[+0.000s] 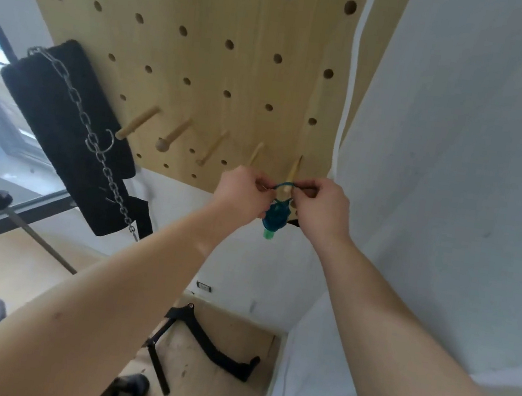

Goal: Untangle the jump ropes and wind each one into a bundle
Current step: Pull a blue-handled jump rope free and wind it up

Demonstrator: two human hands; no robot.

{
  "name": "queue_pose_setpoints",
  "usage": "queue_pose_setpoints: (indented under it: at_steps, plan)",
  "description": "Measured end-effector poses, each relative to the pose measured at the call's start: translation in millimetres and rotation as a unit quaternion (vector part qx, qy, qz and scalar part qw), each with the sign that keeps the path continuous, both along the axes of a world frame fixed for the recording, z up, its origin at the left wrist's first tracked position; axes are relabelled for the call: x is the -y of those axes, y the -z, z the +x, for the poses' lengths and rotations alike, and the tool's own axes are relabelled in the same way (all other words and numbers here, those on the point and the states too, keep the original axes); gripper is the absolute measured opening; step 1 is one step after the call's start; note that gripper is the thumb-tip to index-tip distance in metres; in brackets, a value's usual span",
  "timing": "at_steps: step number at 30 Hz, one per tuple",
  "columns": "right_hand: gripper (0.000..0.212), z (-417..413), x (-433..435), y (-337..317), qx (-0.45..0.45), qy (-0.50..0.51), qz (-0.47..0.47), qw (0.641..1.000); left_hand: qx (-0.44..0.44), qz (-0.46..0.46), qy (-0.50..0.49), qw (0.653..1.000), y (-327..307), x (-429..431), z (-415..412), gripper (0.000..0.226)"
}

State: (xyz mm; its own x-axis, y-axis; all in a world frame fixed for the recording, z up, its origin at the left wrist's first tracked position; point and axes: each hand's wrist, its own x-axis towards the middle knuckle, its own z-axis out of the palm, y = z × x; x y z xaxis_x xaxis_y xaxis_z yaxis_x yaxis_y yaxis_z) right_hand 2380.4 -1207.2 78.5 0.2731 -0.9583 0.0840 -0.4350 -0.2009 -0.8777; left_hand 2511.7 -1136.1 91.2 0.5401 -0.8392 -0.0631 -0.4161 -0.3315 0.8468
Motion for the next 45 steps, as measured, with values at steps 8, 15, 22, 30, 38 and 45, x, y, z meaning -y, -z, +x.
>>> queue_pose_setpoints:
  at_steps: [8,15,22,30,38,45]
  plan:
    - [0.006,9,24,3,0.059,0.065,0.023,0.996,0.093,0.01,0.016,0.995,-15,42,-3,0.015]
    - [0.011,23,40,-1,0.019,0.075,-0.002,0.997,0.131,0.041,0.007,0.991,-21,76,5,0.019]
    - [0.027,19,26,-2,-0.046,0.031,-0.021,0.998,0.111,0.029,-0.012,0.993,-21,57,6,0.027]
    - [0.049,-29,-64,-5,-0.114,-0.081,-0.073,0.988,0.143,0.03,-0.031,0.989,-8,-61,-20,0.034]
    - [0.053,-112,-188,11,-0.193,-0.144,-0.054,0.969,0.132,0.064,0.027,0.989,22,-196,-94,0.035]
    - [0.051,-177,-246,42,-0.239,-0.182,-0.034,0.953,0.105,0.086,0.063,0.989,65,-258,-163,0.034]
